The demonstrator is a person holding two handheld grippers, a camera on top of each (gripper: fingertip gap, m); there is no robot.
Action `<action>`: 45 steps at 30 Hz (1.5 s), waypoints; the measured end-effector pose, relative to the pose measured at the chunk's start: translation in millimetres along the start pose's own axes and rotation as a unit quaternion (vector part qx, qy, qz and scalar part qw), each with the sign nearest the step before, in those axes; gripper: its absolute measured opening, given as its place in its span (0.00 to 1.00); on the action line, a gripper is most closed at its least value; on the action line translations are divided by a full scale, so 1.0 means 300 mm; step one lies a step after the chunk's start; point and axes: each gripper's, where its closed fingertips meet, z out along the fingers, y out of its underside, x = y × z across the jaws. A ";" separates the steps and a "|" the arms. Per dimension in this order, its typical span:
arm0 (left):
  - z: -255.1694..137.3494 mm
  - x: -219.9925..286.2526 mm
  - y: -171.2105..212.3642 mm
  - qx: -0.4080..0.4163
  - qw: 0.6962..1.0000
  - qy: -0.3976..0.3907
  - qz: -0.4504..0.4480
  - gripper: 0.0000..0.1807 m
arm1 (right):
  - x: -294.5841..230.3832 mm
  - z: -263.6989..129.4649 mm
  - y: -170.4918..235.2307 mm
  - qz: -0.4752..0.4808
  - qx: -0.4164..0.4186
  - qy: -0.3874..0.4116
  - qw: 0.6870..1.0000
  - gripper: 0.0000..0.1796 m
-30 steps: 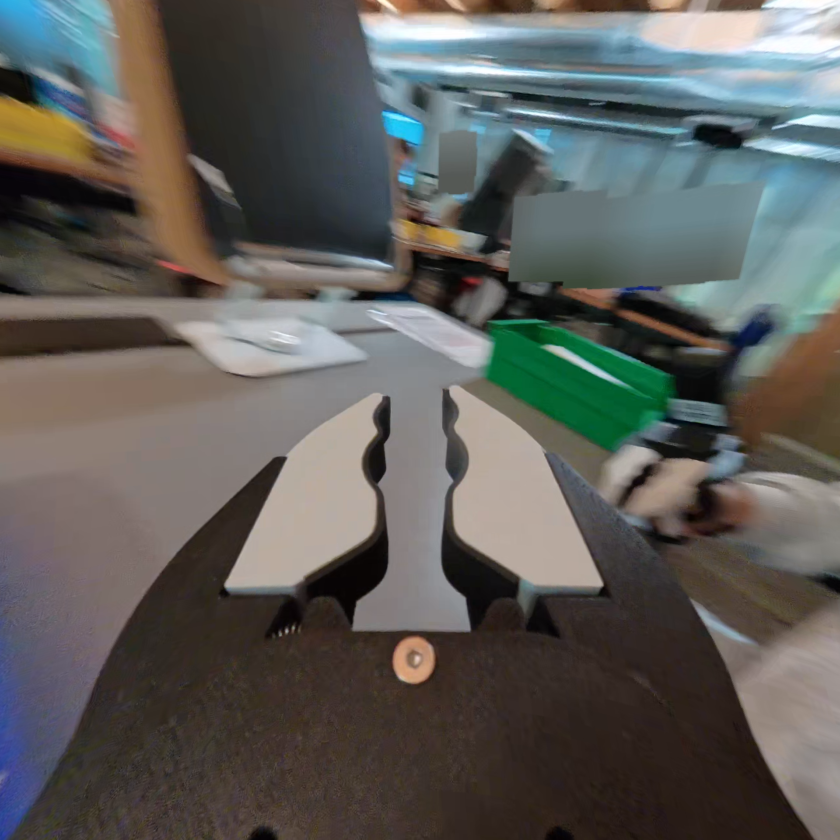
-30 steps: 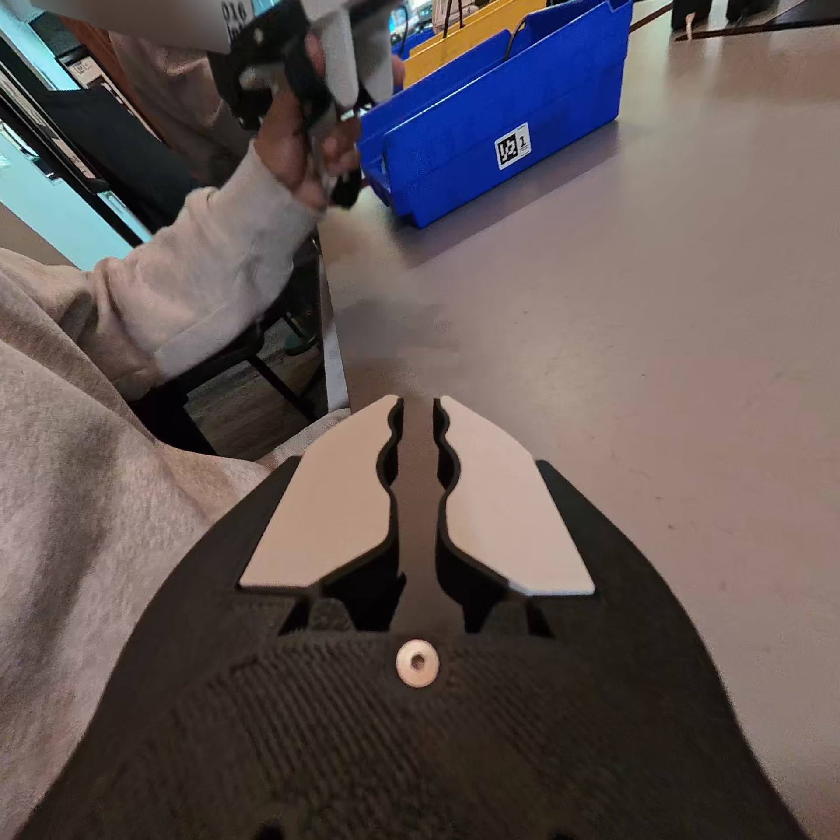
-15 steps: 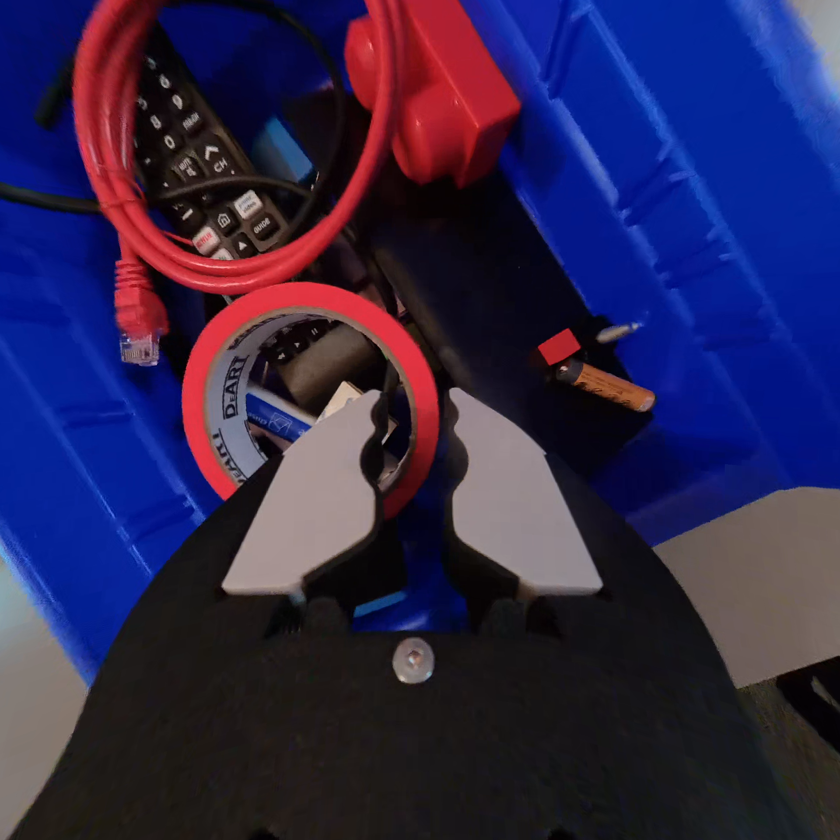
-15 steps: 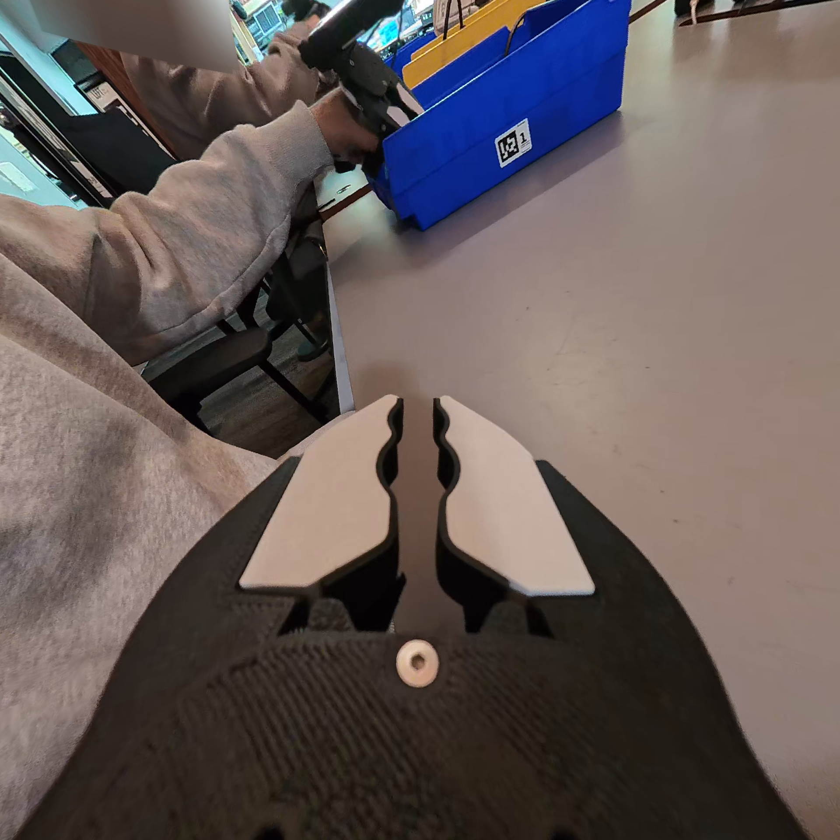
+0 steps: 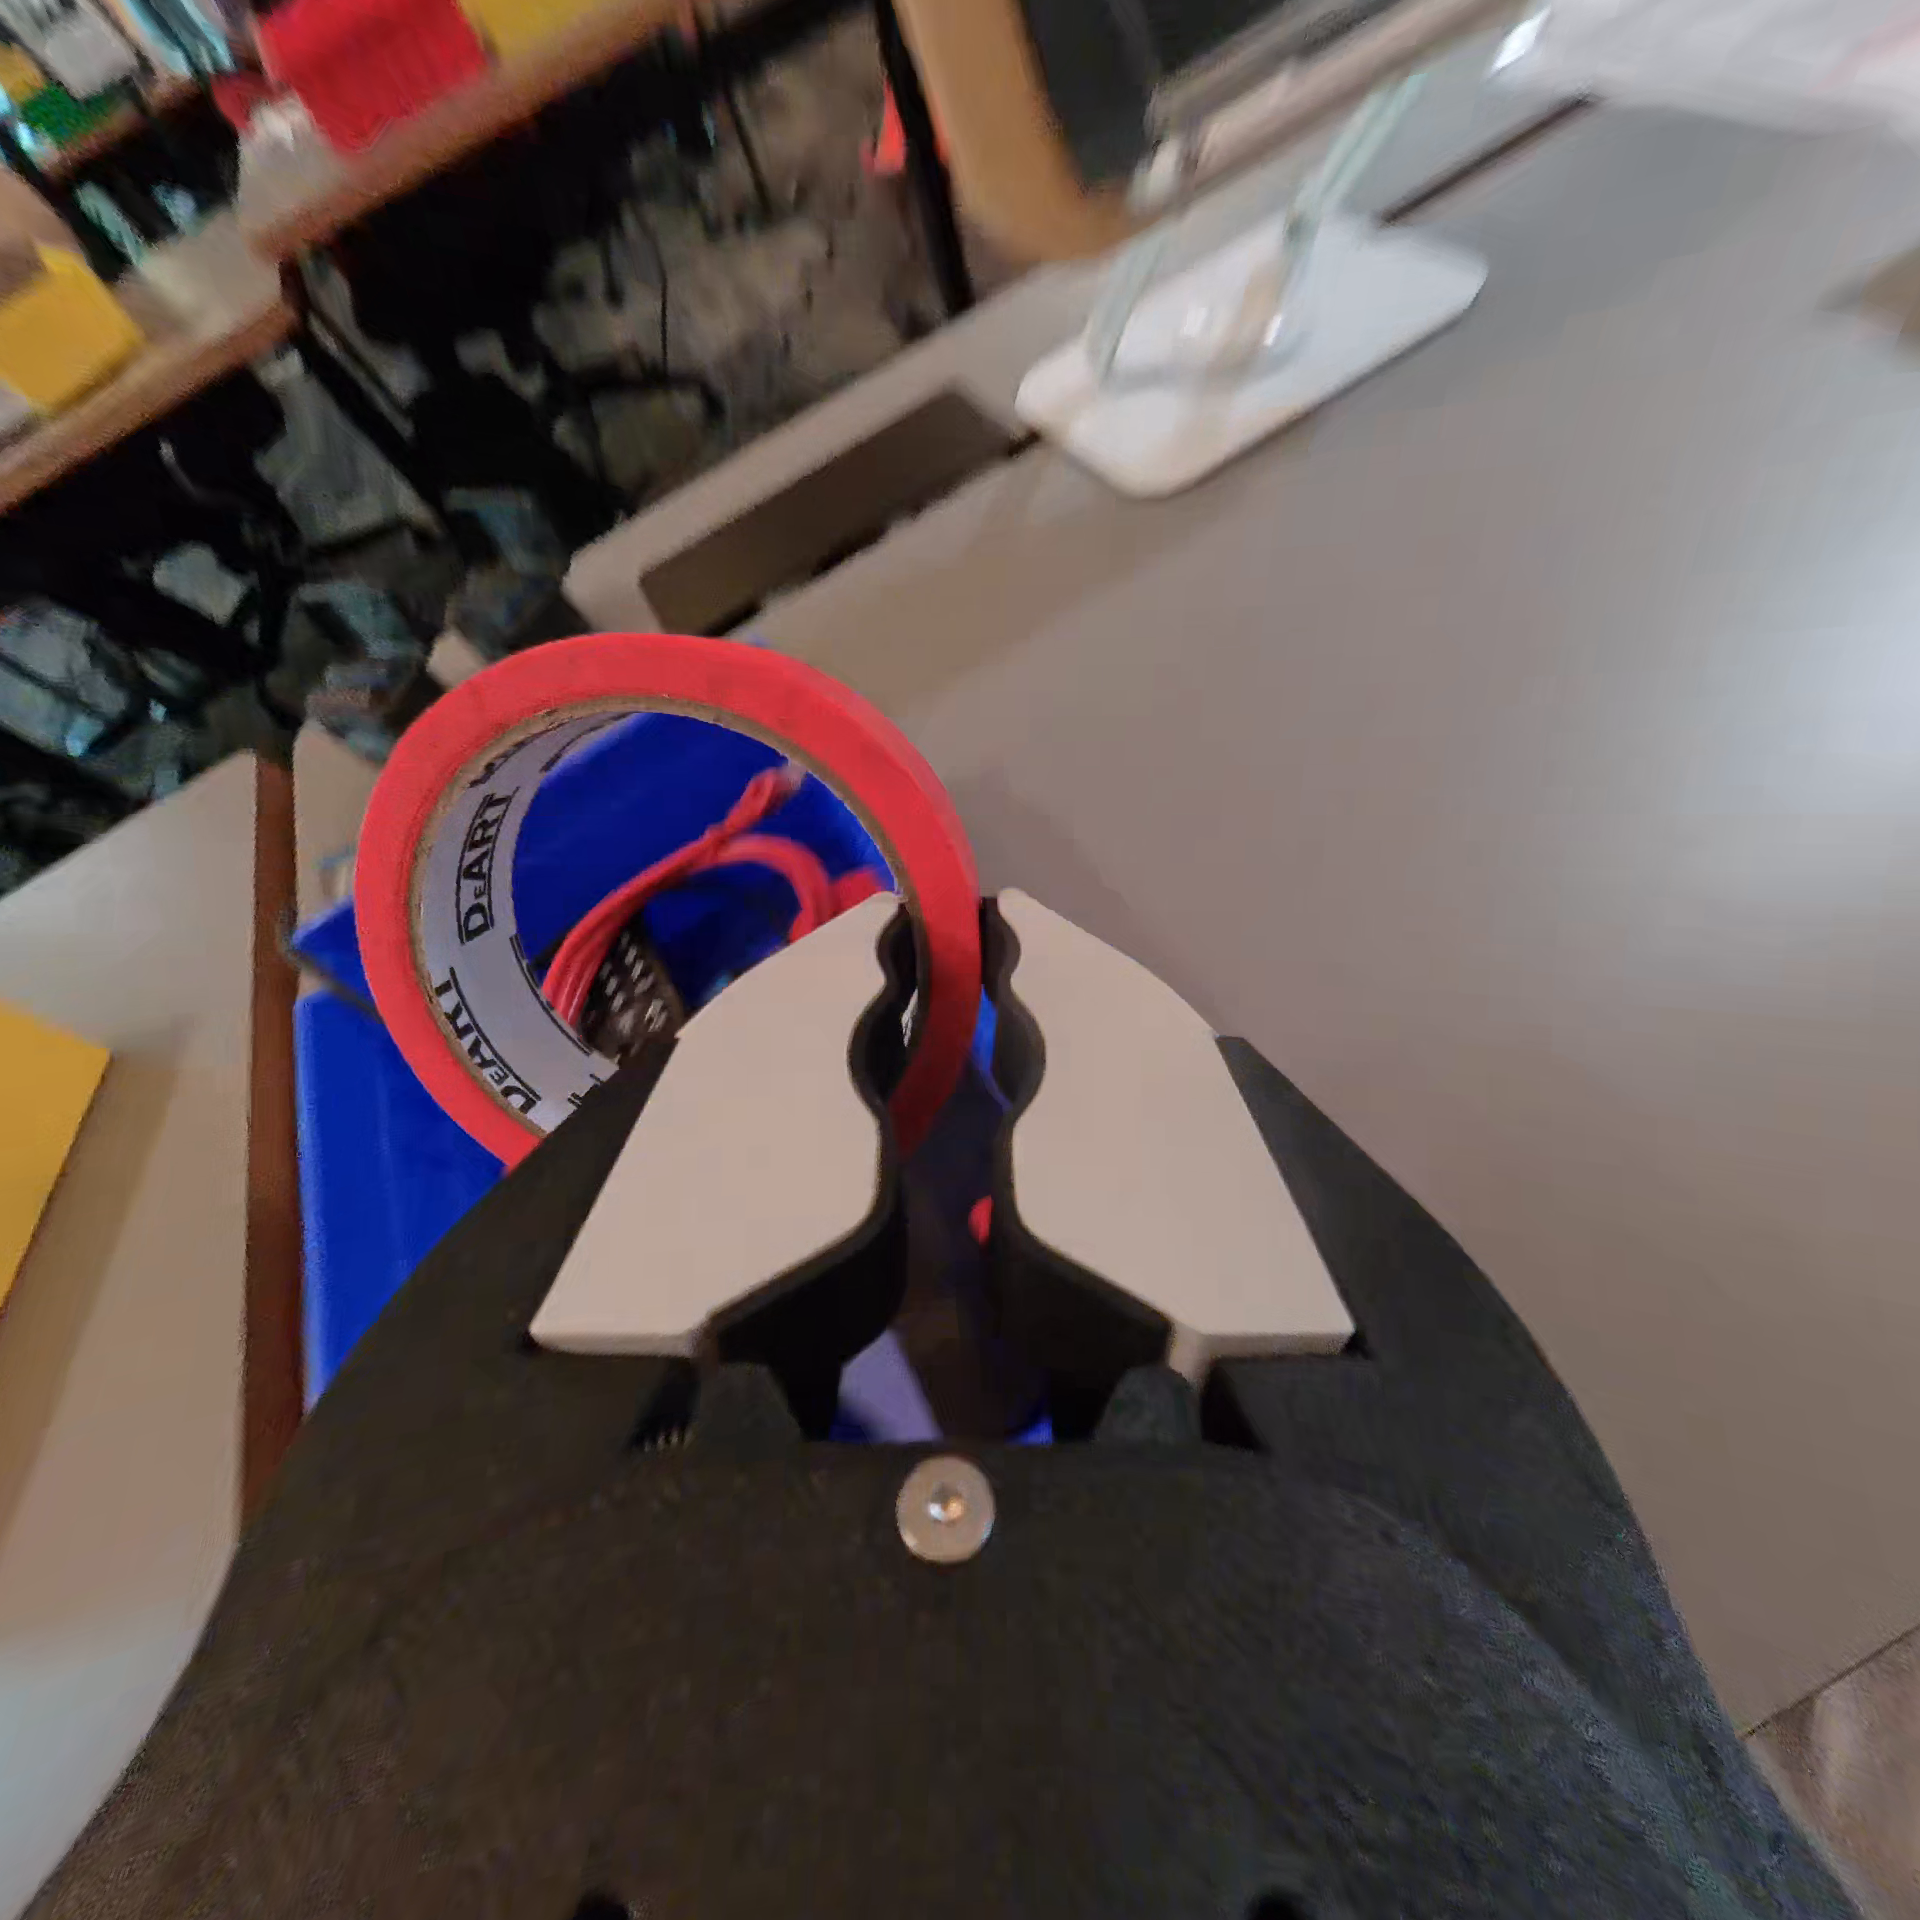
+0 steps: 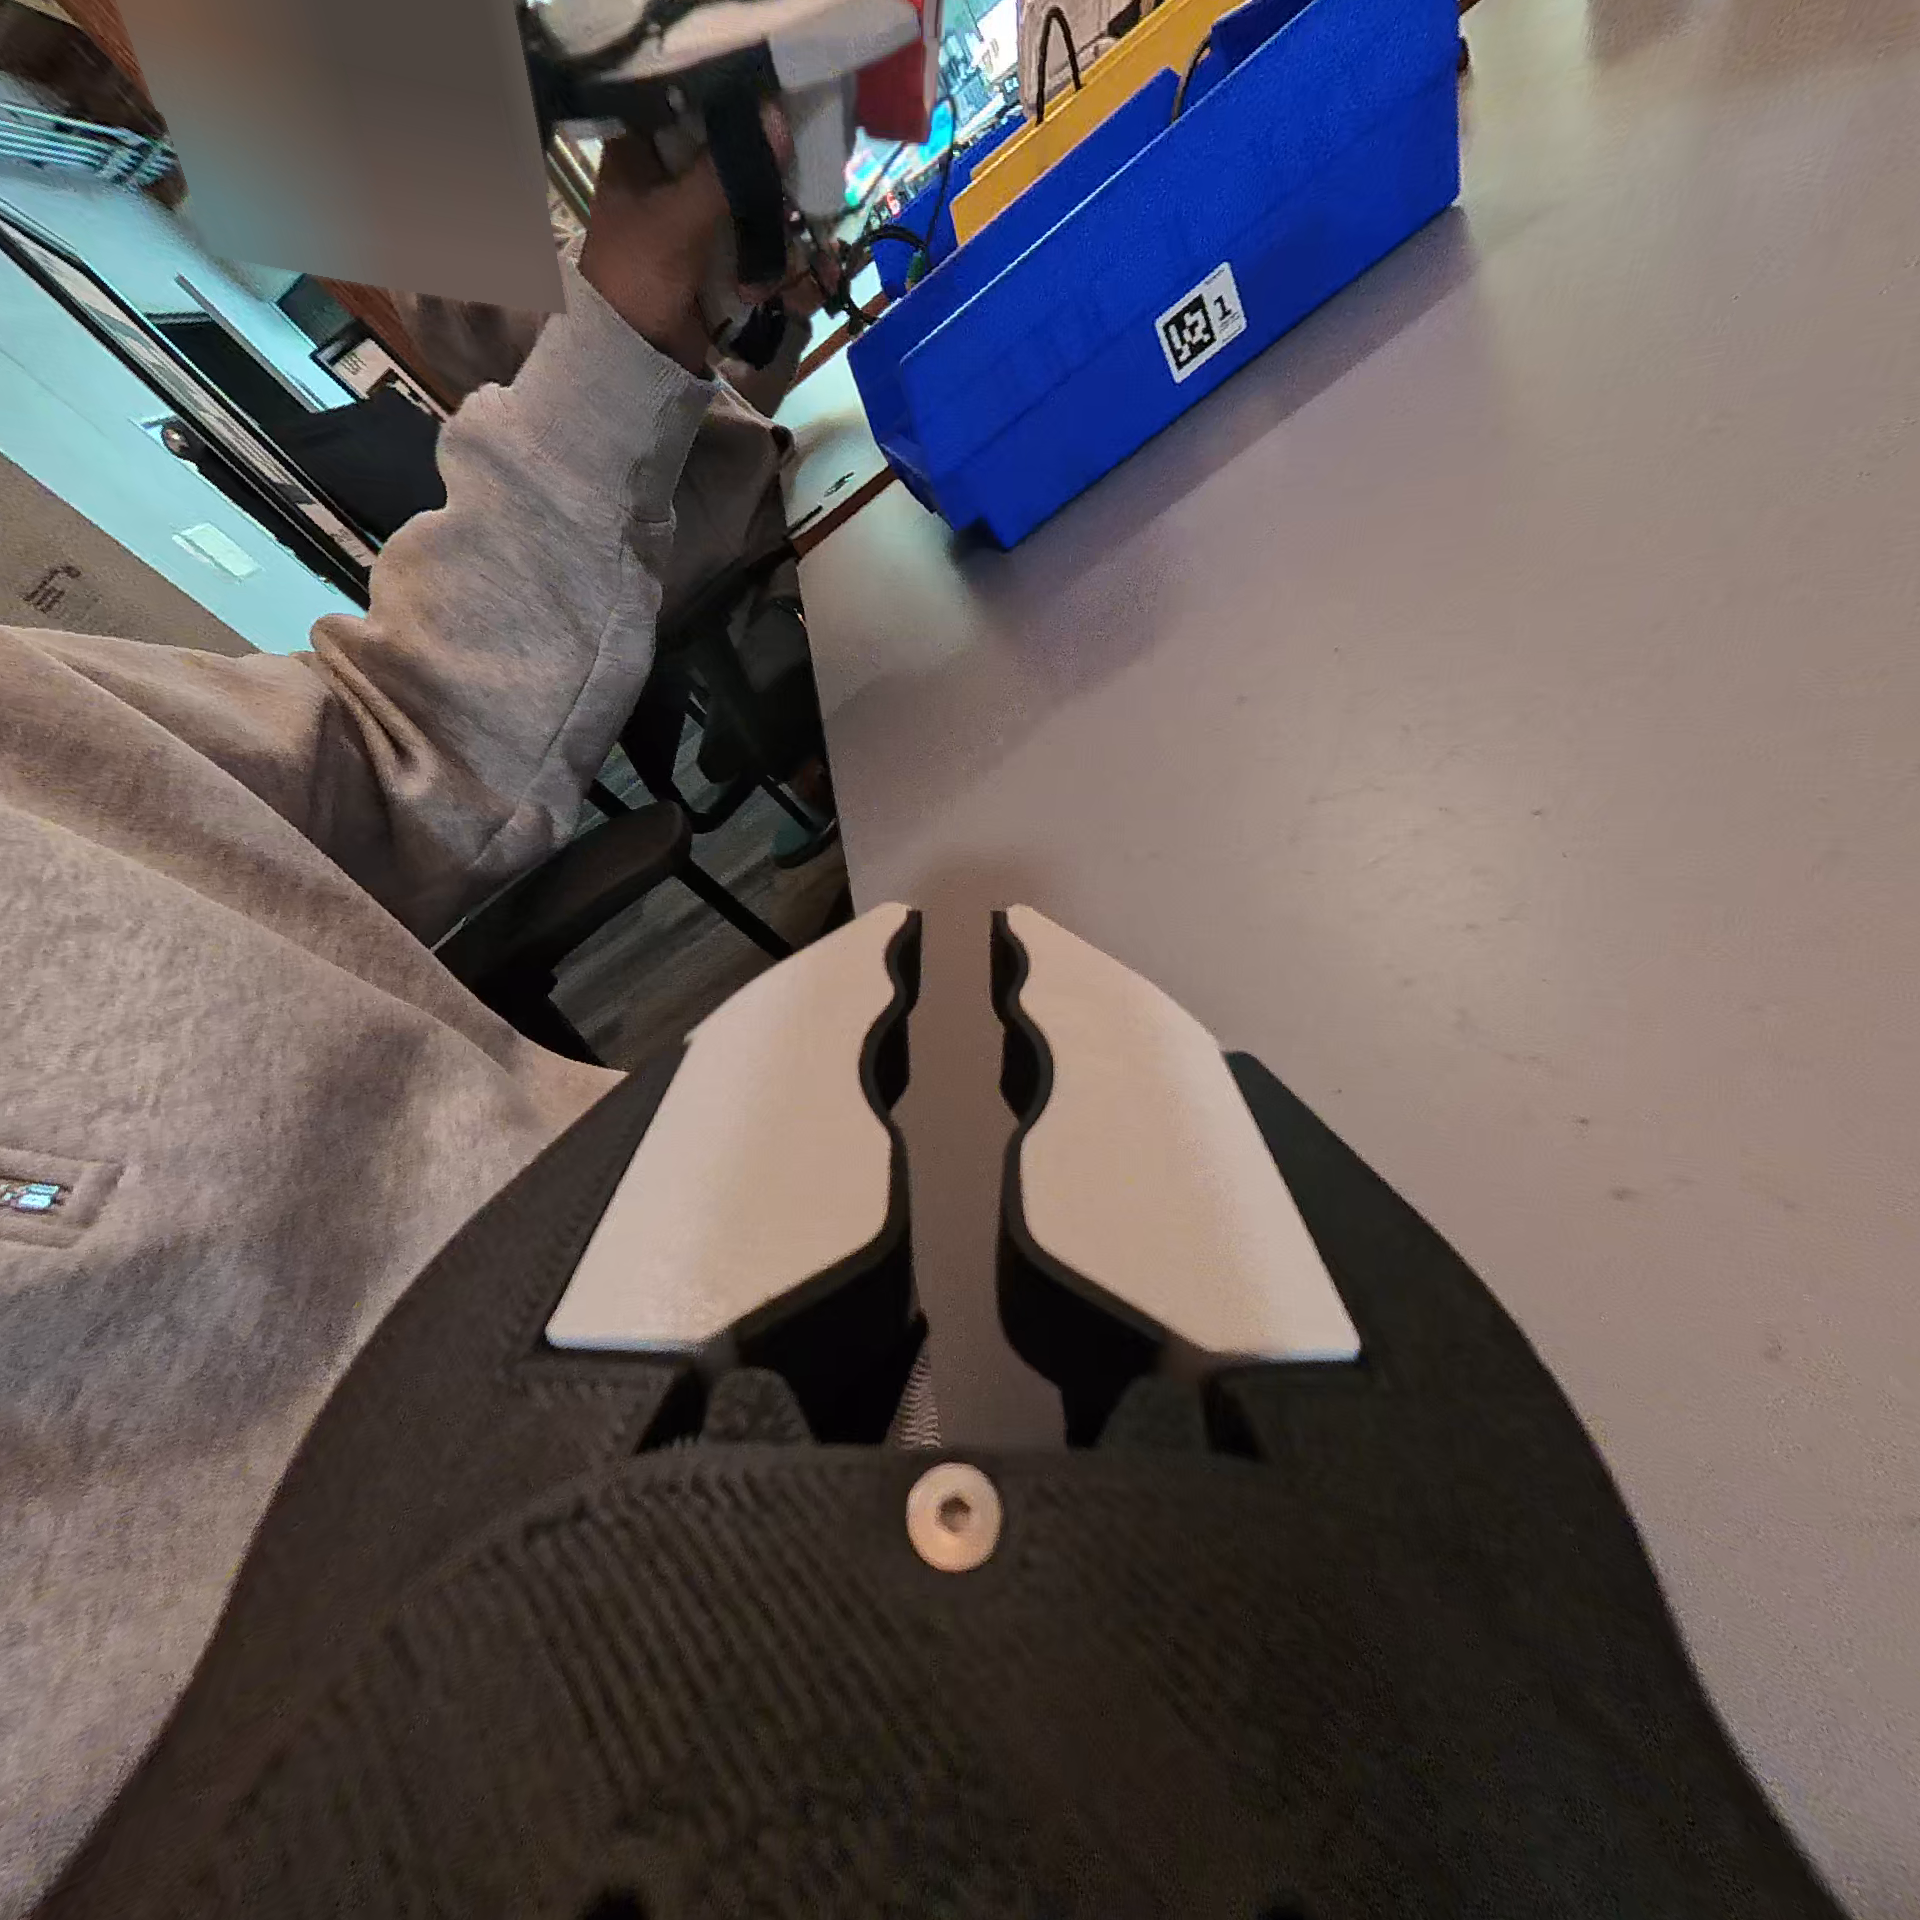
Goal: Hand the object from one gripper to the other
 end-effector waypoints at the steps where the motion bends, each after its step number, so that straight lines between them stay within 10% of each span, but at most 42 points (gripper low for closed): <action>1: -0.009 0.036 -0.051 0.032 0.999 0.015 -0.009 0.07 | -0.005 0.000 0.001 -0.004 0.000 -0.002 1.000 0.07; 10: -0.097 0.712 -0.304 0.249 0.860 0.423 -0.142 0.06 | 0.002 -0.042 -0.023 -0.101 0.008 0.042 0.994 0.08; 24: -0.124 1.315 -0.162 0.206 0.742 0.612 -0.183 0.06 | 0.037 -0.062 -0.087 -0.186 0.056 0.103 0.975 0.21; 33: -0.166 1.351 -0.121 0.195 0.721 0.644 -0.163 0.07 | 0.010 -0.029 -0.075 -0.208 0.046 0.088 0.973 0.07; 45: -0.042 1.266 -0.129 0.188 0.762 0.569 -0.244 0.57 | 0.009 -0.050 -0.072 -0.240 0.037 0.089 0.966 0.07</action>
